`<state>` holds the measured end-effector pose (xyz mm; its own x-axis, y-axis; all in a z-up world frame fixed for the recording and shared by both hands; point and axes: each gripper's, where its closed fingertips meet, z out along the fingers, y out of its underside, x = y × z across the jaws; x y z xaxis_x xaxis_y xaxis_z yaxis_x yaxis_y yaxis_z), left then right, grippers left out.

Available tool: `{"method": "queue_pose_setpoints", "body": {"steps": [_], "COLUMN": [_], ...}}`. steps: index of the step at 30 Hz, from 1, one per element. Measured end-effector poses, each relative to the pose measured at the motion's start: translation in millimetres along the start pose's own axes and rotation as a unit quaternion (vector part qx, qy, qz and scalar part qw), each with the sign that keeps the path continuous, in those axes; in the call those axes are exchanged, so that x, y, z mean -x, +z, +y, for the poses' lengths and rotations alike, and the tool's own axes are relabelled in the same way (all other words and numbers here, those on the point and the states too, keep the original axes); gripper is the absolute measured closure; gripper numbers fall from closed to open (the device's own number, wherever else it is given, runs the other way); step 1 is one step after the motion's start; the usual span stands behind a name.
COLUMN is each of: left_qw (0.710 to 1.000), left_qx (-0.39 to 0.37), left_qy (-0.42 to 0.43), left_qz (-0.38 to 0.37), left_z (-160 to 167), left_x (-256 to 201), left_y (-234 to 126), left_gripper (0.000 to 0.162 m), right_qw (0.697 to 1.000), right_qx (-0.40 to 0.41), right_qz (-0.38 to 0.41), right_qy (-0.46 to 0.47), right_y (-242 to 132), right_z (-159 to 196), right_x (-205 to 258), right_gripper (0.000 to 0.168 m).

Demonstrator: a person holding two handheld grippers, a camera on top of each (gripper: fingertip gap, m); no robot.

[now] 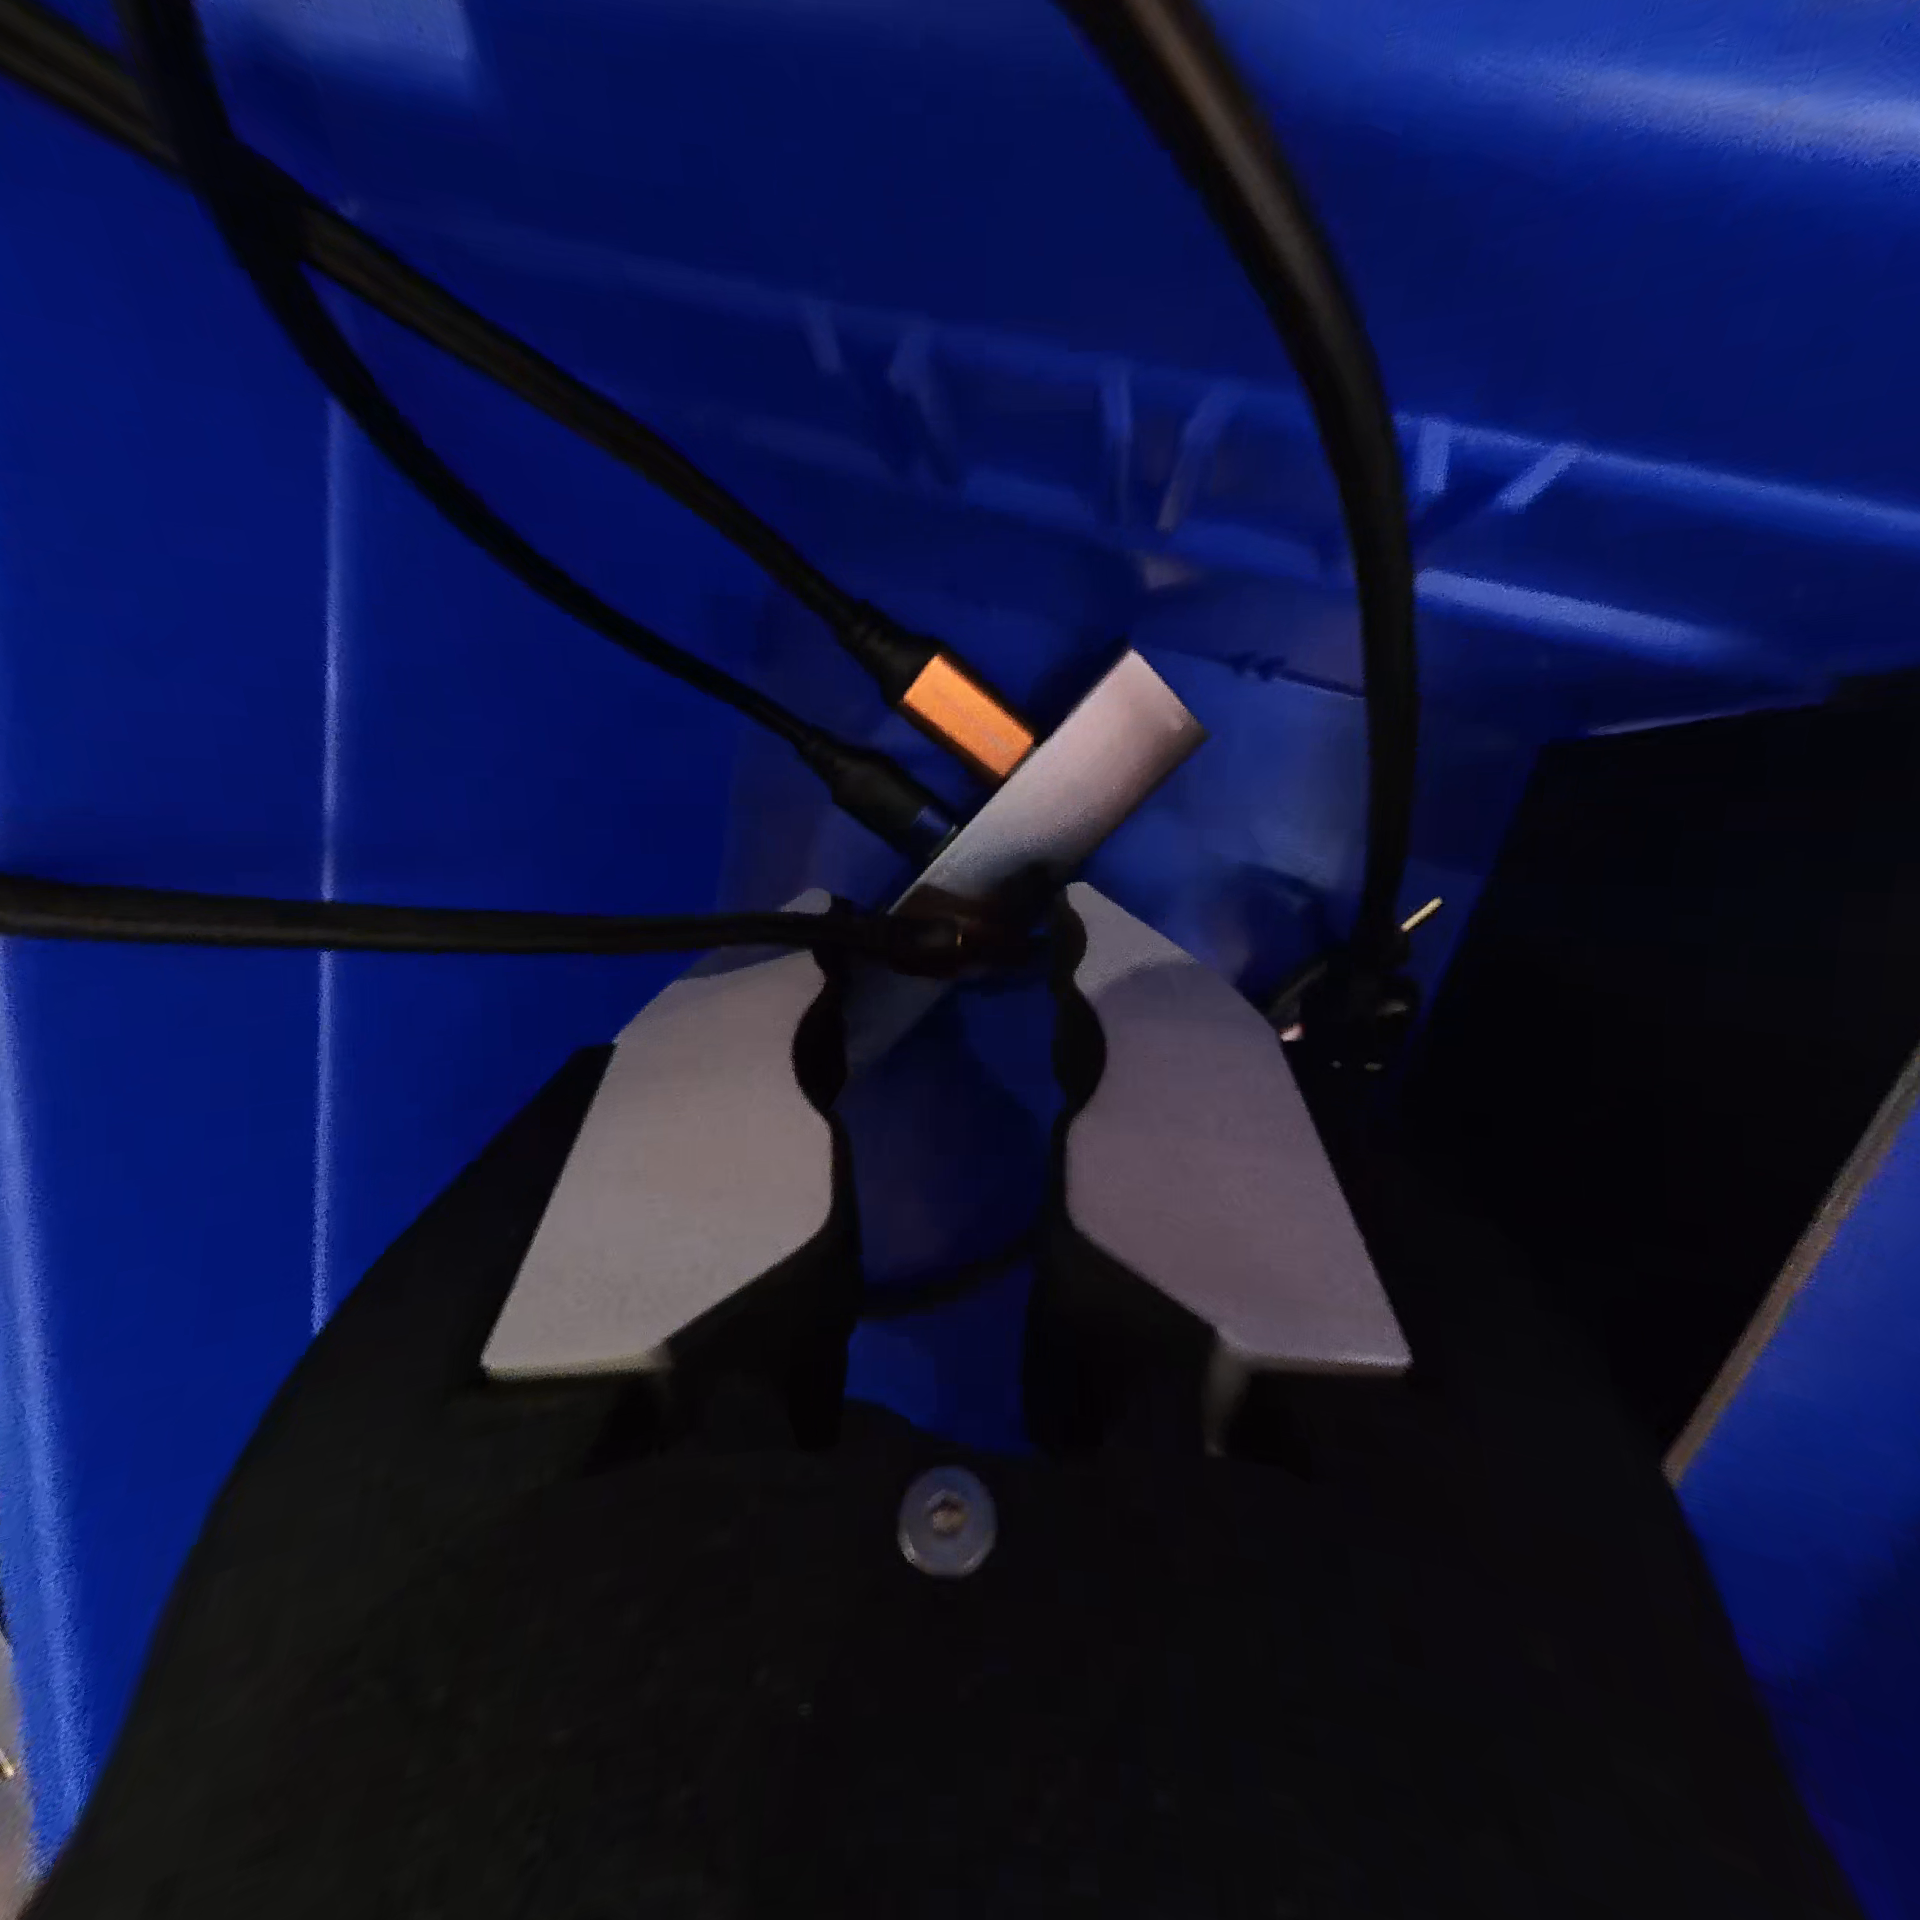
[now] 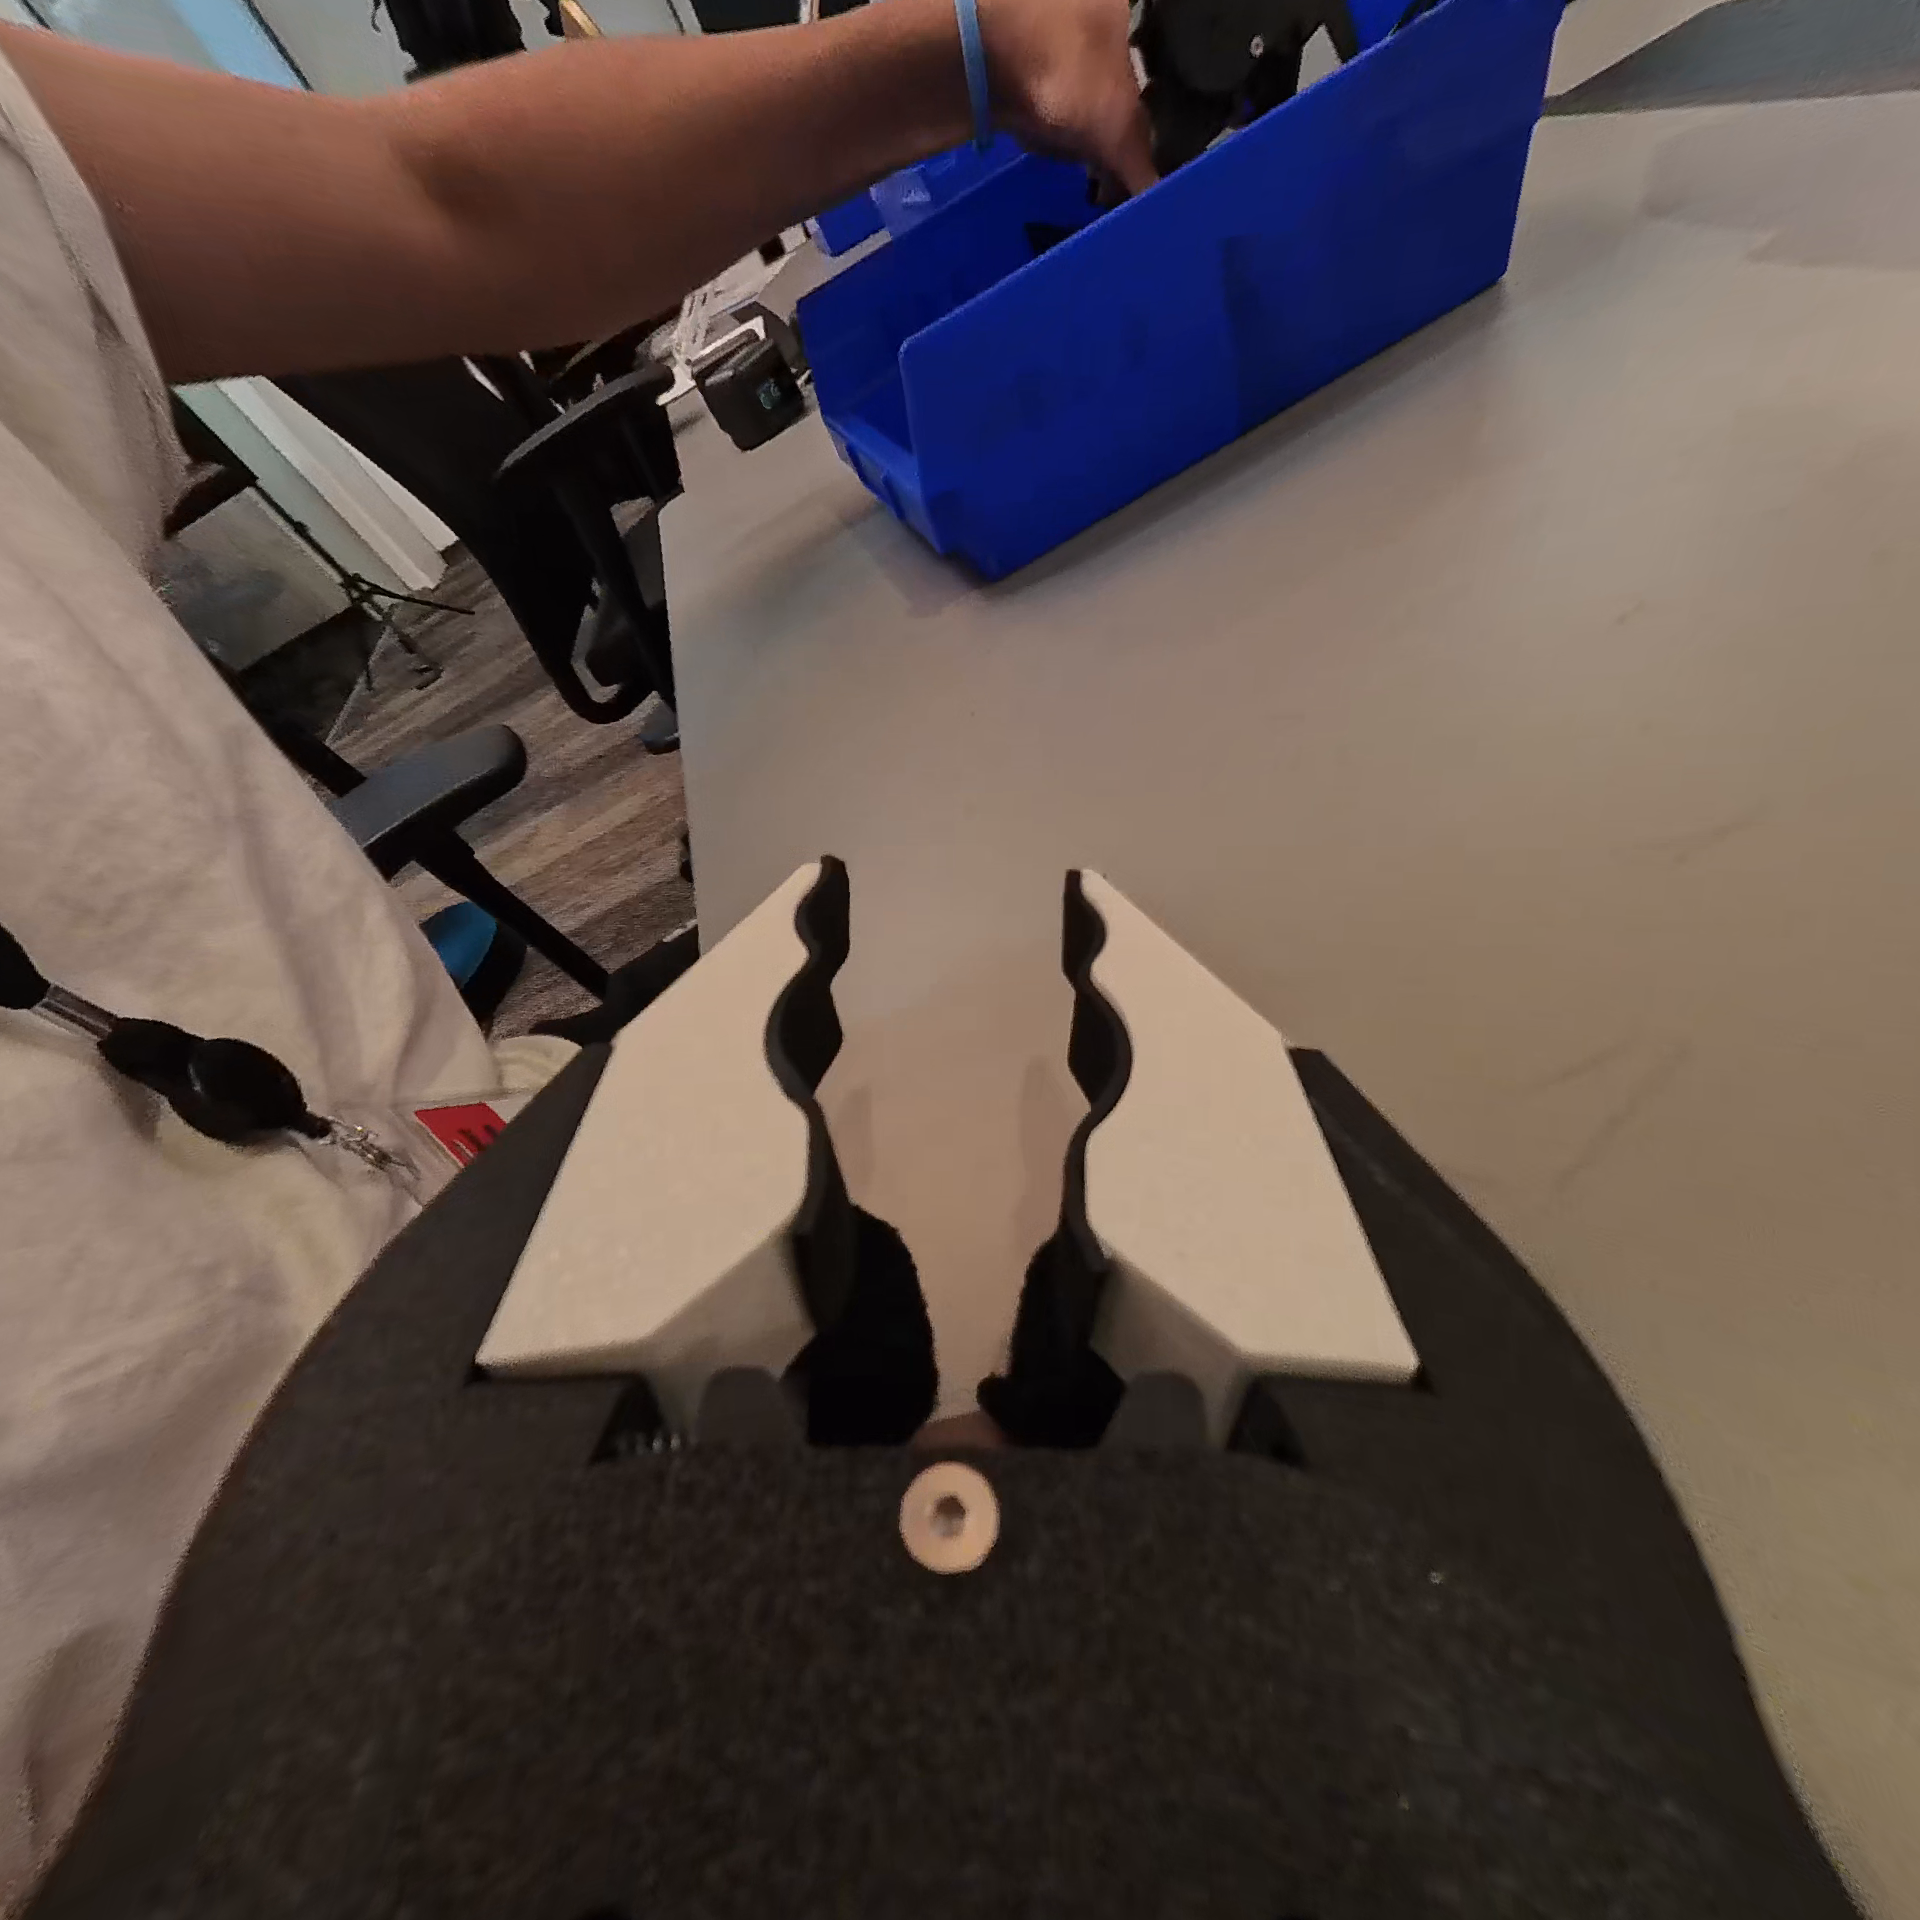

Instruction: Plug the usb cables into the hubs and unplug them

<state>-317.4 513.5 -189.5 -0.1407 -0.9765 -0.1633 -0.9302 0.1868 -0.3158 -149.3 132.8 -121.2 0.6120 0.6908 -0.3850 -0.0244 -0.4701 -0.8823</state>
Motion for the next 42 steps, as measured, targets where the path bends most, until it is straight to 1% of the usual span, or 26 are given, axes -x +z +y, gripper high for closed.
{"method": "queue_pose_setpoints", "body": {"steps": [2,4,8,10,13,15,18,22,25,28,30,32,35,36,37,38,39,41,42], "left_qw": [1.000,0.997,0.985,0.978,0.957,0.935,0.891,0.818,0.781,0.744,0.732,0.723,0.716,0.712,0.709,0.707,0.708,0.715,0.724], "left_qx": [0.007,0.022,0.049,0.048,0.054,0.059,0.053,0.041,0.007,-0.046,-0.078,-0.102,-0.137,-0.145,-0.152,-0.156,-0.160,-0.171,-0.178], "left_qy": [0.023,0.057,0.105,0.108,0.121,0.150,0.192,0.239,0.266,0.302,0.323,0.341,0.360,0.367,0.373,0.377,0.378,0.371,0.365], "left_qz": [-0.011,-0.047,-0.129,-0.171,-0.256,-0.317,-0.408,-0.521,-0.566,-0.594,-0.595,-0.592,-0.582,-0.580,-0.579,-0.577,-0.574,-0.568,-0.558], "left_z": [0,0,3,3,1,-7,-30,-70,-107,-147,-171,-192,-218,-225,-232,-237,-241,-246,-248], "left_x": [-1,0,7,15,31,35,29,4,-30,-75,-108,-140,-183,-194,-204,-211,-217,-223,-226], "left_y": [0,-1,-11,-24,-57,-86,-135,-197,-229,-251,-254,-249,-233,-228,-222,-216,-210,-200,-194], "left_gripper": [0.128,0.133,0.136,0.136,0.137,0.137,0.137,0.138,0.138,0.138,0.138,0.138,0.138,0.138,0.138,0.139,0.139,0.138,0.138], "right_qw": [1.000,1.000,1.000,1.000,1.000,1.000,0.997,0.987,0.968,0.953,0.950,0.949,0.938,0.932,0.927,0.923,0.924,0.936,0.941], "right_qx": [0.008,0.016,0.010,0.006,-0.005,-0.012,-0.032,-0.066,-0.081,-0.124,-0.132,-0.123,-0.113,-0.109,-0.109,-0.116,-0.125,-0.098,-0.083], "right_qz": [-0.009,-0.012,-0.016,-0.017,-0.007,0.008,0.054,0.107,0.161,0.172,0.167,0.153,0.130,0.134,0.149,0.156,0.150,0.134,0.128], "right_qy": [-0.001,-0.010,-0.015,-0.015,-0.021,-0.028,-0.044,-0.099,-0.174,-0.215,-0.228,-0.246,-0.302,-0.318,-0.327,-0.332,-0.329,-0.312,-0.304], "right_y": [4,7,6,4,1,0,2,8,7,1,0,7,26,31,33,32,29,23,20], "right_z": [1,1,-2,-4,-10,-17,-37,-78,-120,-166,-185,-191,-183,-179,-177,-175,-174,-164,-158], "right_x": [2,4,8,9,8,4,-11,-26,-35,-30,-27,-17,7,11,11,12,14,11,9], "right_gripper": [0.129,0.129,0.129,0.129,0.129,0.131,0.131,0.129,0.128,0.127,0.125,0.121,0.122,0.124,0.127,0.137,0.154,0.157,0.159]}}
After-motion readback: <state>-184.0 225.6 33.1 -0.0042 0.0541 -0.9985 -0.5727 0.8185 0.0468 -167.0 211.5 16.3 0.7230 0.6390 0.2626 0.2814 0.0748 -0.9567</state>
